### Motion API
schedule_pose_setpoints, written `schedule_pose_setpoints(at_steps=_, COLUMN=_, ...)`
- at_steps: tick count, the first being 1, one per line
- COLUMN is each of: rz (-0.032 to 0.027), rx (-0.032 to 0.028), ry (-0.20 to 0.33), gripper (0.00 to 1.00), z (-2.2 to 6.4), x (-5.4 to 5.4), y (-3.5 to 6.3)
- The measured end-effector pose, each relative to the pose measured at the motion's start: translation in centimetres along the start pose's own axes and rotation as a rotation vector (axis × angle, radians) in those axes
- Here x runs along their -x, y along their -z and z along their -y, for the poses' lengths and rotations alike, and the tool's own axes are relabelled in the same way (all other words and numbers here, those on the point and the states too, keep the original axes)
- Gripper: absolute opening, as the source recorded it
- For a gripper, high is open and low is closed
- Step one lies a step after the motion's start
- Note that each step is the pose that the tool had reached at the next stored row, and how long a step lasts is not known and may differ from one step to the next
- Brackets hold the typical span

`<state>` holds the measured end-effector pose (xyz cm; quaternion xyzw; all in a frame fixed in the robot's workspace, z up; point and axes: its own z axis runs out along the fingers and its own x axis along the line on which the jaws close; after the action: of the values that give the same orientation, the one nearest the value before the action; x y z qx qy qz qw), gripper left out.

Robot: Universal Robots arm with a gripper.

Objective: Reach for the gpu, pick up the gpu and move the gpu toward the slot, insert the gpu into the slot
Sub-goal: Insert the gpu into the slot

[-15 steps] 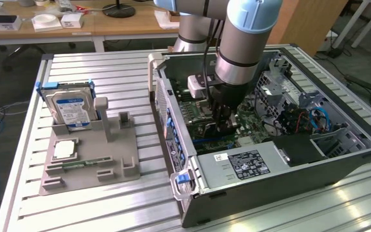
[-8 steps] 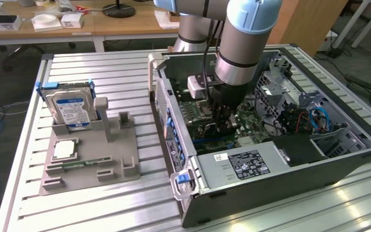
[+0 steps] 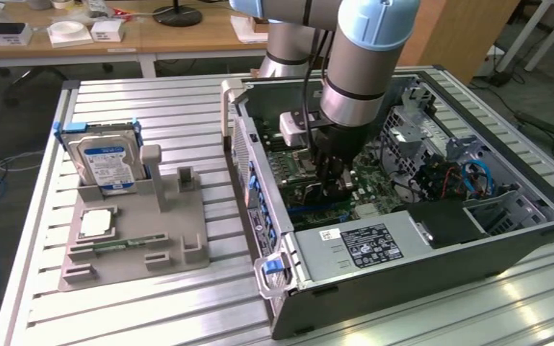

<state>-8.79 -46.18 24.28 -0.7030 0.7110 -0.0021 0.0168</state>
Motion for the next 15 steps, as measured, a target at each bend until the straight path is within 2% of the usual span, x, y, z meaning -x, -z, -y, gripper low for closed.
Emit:
schedule_pose_setpoints(at_steps=7, rz=0.0002, rx=0.0038, ry=0.0, gripper=0.26, z=0.01, x=0.0, y=-0.16)
schedule_pose_setpoints(at_steps=15, rz=-0.0008, rx=0.0072, ry=0.0, gripper=0.26, z=-0.02, x=-0.03, y=-0.79)
